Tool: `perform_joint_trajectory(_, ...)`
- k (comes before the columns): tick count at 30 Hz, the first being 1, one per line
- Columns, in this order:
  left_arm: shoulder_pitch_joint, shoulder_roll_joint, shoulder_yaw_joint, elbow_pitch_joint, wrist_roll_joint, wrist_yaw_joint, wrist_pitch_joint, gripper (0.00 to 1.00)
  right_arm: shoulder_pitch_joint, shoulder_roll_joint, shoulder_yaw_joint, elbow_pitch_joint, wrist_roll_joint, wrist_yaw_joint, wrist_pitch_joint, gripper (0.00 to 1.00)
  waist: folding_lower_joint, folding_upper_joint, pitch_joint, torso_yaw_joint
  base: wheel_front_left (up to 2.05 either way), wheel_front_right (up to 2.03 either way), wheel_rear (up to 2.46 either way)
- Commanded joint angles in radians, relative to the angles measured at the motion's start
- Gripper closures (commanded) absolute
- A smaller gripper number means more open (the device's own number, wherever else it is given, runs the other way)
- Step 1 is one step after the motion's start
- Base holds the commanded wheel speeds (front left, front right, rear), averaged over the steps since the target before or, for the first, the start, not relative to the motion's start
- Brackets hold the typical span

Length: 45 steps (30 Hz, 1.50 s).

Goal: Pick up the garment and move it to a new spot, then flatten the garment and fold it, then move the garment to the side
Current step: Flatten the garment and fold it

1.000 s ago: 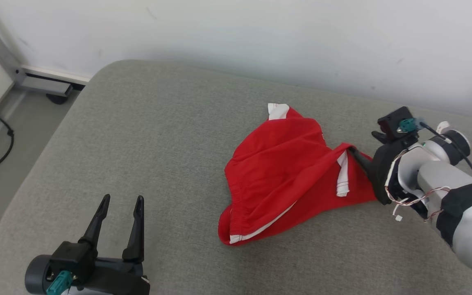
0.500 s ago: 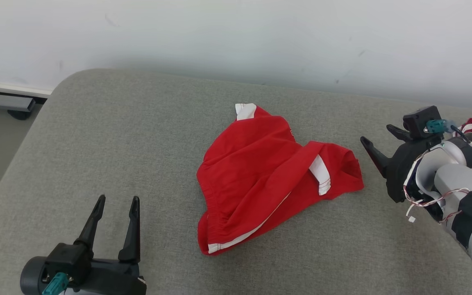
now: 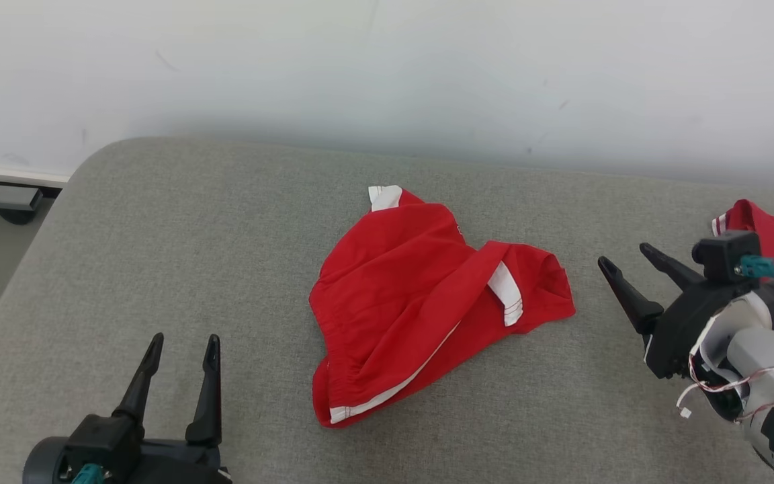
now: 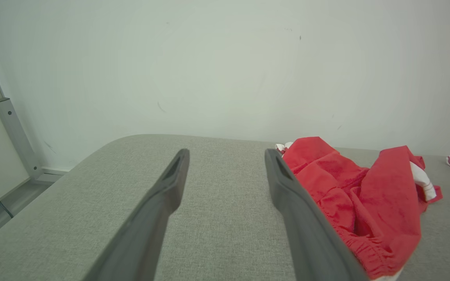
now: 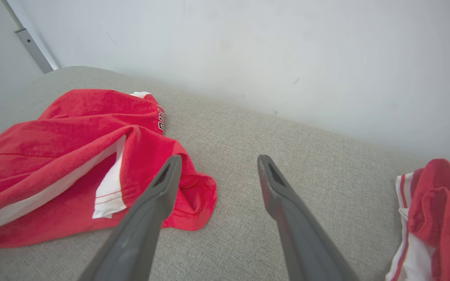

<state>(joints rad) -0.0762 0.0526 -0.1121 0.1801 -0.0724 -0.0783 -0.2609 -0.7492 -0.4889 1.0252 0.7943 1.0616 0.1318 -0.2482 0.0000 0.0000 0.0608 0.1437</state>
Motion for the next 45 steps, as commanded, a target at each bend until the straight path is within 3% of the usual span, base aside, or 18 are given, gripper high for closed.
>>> perform_joint_trajectory(1, 0.013, 0.011, 0.007, -0.007, 0.008, 0.001, -0.005, 0.00, 0.027, -0.008, -0.022, -0.009, 0.002, -0.002, -0.010, 0.00, 0.0000, 0.0000, -0.008, -0.008, 0.00, 0.00, 0.00)
perform_joint_trajectory(4, 0.025, 0.014, 0.015, -0.015, 0.010, 0.003, -0.005, 0.00, 0.074, -0.007, -0.088, -0.034, -0.016, -0.002, -0.017, 0.00, 0.0000, 0.0000, -0.017, -0.022, 0.00, 0.00, 0.00)
perform_joint_trajectory(11, 0.044, 0.026, 0.035, -0.029, 0.014, 0.005, -0.005, 0.00, 0.232, 0.038, -0.396, -0.134, -0.164, -0.002, -0.017, 0.00, 0.0000, 0.0000, -0.044, -0.058, 0.00, 0.00, 0.00)
perform_joint_trajectory(17, 0.070, 0.027, 0.046, -0.041, 0.016, 0.015, -0.005, 0.00, 0.404, 0.120, -0.646, -0.245, -0.357, -0.002, -0.018, 0.00, 0.0000, 0.0000, -0.077, -0.095, 0.00, 0.00, 0.00)
perform_joint_trajectory(22, 0.095, 0.026, 0.060, -0.054, 0.010, 0.025, -0.005, 0.00, 0.507, 0.200, -0.776, -0.326, -0.494, -0.002, -0.018, 0.00, 0.0000, 0.0000, -0.091, -0.126, 0.00, 0.00, 0.00)
perform_joint_trajectory(36, 0.151, 0.052, 0.090, -0.069, 0.033, 0.054, -0.005, 0.00, 0.647, 0.328, -0.937, -0.425, -0.665, -0.002, 0.010, 0.00, 0.0000, 0.0000, -0.117, -0.166, 0.00, 0.00, 0.00)
perform_joint_trajectory(45, 0.184, 0.100, 0.064, -0.086, 0.022, 0.016, 0.103, 0.00, 0.680, 0.369, -1.006, -0.501, -0.743, -0.002, 0.133, 0.00, 0.0000, 0.0000, -0.121, -0.169, 0.00, 0.00, 0.00)
